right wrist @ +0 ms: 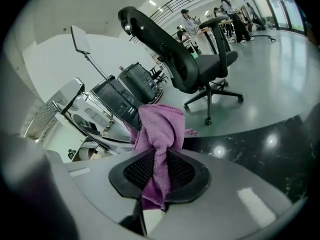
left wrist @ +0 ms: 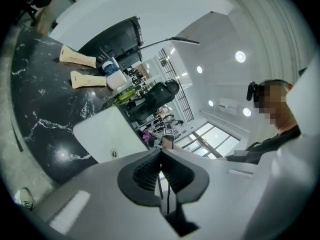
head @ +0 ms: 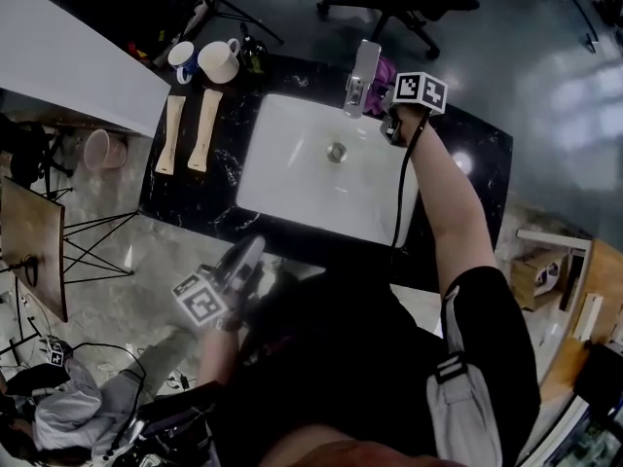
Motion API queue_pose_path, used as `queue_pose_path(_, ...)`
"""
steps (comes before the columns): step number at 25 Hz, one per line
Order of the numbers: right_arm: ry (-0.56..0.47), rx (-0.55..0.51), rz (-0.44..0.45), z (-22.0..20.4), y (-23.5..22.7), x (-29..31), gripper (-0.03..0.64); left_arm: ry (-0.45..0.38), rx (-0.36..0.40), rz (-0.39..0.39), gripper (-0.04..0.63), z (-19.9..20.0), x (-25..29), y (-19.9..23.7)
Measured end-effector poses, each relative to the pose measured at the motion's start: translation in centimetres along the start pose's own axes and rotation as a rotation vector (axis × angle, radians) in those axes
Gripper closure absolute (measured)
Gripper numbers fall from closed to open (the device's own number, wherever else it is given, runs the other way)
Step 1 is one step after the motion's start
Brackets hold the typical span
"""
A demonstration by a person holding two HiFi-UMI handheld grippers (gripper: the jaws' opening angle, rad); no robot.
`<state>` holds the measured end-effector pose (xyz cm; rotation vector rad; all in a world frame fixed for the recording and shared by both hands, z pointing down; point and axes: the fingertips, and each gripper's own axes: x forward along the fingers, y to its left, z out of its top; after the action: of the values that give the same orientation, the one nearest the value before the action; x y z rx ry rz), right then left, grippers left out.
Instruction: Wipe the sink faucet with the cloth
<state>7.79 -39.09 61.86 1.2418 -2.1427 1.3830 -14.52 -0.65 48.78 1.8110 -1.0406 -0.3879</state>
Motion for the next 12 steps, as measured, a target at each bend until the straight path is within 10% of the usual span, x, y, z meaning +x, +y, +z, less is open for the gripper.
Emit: queue_pose_path(12,-0.088,-0.038,0.188,3.8,4.7,-4.6,0.534,0.007,0.011,-0.026,0.595,0.6,0.5,-0.2)
